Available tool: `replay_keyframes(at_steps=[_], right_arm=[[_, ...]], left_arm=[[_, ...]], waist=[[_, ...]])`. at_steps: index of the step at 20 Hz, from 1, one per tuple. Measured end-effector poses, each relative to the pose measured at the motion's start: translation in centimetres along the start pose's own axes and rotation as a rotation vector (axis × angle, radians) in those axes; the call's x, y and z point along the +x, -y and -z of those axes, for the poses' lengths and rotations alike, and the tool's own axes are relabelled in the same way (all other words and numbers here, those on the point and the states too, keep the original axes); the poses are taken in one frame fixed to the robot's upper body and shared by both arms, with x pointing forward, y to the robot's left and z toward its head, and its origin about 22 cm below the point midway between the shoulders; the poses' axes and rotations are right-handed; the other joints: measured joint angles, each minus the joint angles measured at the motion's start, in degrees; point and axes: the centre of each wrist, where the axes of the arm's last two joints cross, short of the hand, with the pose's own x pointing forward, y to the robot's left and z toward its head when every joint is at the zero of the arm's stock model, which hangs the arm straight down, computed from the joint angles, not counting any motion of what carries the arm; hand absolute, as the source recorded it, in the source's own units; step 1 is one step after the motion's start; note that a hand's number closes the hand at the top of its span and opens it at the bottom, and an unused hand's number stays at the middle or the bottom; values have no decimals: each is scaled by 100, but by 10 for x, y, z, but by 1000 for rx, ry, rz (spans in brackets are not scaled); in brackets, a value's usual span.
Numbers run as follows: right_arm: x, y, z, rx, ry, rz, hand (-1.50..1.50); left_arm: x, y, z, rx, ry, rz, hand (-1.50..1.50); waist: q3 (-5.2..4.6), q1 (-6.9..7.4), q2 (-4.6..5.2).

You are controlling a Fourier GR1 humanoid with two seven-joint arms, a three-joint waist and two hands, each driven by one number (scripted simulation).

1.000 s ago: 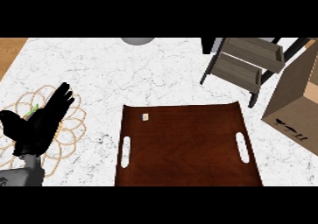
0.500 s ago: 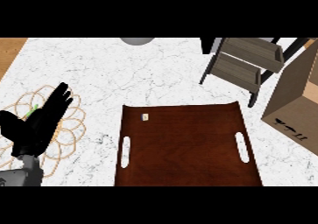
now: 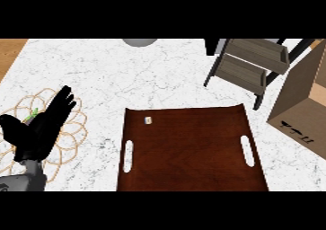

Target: Pick the cupcake from the tray and place it in the tiered basket

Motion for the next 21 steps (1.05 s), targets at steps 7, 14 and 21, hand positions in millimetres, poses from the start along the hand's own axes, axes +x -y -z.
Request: replay_keyframes(at_steps=[7,14,21], right_arm=[[-4,84,14,-190,-14,79,-150],[-9,181,9,-289,-19,85,-150],[-23,271,-10,-313,-9,64,-150]], left_arm=[[0,-3,-4,5,6,4,0],[1,-2,-5,6,2,6,0],[6,-3,-3,8,2,-1,0]], waist=[[1,-9,3],[2,-48,-2],[5,-33,10]])
